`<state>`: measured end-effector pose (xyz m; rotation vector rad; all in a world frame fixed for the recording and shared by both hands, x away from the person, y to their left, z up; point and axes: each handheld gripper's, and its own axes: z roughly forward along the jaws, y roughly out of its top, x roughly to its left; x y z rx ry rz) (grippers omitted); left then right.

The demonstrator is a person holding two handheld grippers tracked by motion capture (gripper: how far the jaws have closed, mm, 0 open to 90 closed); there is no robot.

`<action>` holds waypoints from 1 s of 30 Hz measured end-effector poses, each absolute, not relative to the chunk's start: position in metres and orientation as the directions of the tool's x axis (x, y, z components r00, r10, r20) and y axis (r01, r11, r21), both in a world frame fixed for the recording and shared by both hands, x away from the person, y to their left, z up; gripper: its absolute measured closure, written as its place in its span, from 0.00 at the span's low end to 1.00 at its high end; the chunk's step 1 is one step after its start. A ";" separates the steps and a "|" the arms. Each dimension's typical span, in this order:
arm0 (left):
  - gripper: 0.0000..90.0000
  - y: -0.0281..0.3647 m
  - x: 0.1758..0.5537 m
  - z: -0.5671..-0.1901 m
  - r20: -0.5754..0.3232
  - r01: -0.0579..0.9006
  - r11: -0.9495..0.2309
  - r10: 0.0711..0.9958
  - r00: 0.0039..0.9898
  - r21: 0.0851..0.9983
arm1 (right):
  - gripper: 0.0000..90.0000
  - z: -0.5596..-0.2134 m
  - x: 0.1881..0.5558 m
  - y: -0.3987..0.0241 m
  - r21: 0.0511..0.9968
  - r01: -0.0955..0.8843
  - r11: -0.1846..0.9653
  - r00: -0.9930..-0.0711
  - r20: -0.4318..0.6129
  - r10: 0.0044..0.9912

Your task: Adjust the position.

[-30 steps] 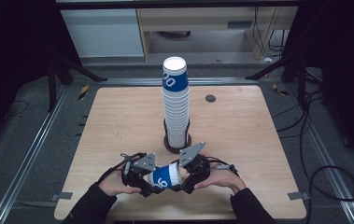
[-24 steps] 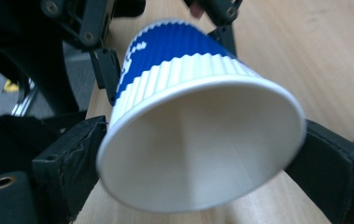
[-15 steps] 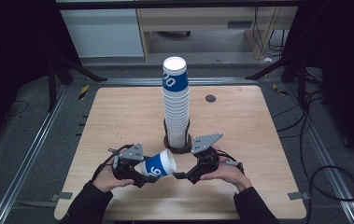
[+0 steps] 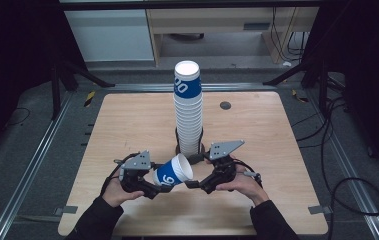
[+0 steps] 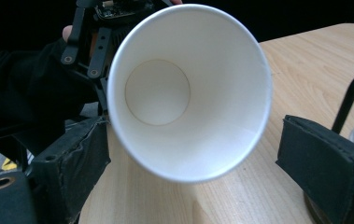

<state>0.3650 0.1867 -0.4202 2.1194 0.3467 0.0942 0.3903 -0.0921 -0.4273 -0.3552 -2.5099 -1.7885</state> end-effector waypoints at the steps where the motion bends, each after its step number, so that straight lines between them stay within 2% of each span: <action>1: 0.30 0.185 0.364 -0.420 -0.068 0.207 -0.506 0.279 0.958 0.837 | 0.10 -0.428 0.390 -0.091 0.928 0.208 0.310 -0.973 0.165 0.160; 10: 0.30 0.174 0.359 -0.422 -0.058 0.185 -0.521 0.250 0.966 0.833 | 0.11 -0.431 0.388 -0.082 0.924 0.233 0.302 -0.971 0.205 0.120; 22: 0.29 0.171 0.359 -0.424 -0.069 0.190 -0.538 0.236 0.969 0.821 | 0.18 -0.433 0.388 -0.080 0.912 0.262 0.316 -0.965 0.245 0.093; 27: 0.22 0.170 0.360 -0.427 -0.081 0.202 -0.572 0.229 0.970 0.795 | 0.18 -0.432 0.388 -0.081 0.905 0.248 0.347 -0.969 0.227 0.103; 30: 0.20 0.168 0.361 -0.430 -0.091 0.214 -0.597 0.230 0.969 0.773 | 0.18 -0.432 0.386 -0.080 0.891 0.224 0.395 -0.974 0.195 0.113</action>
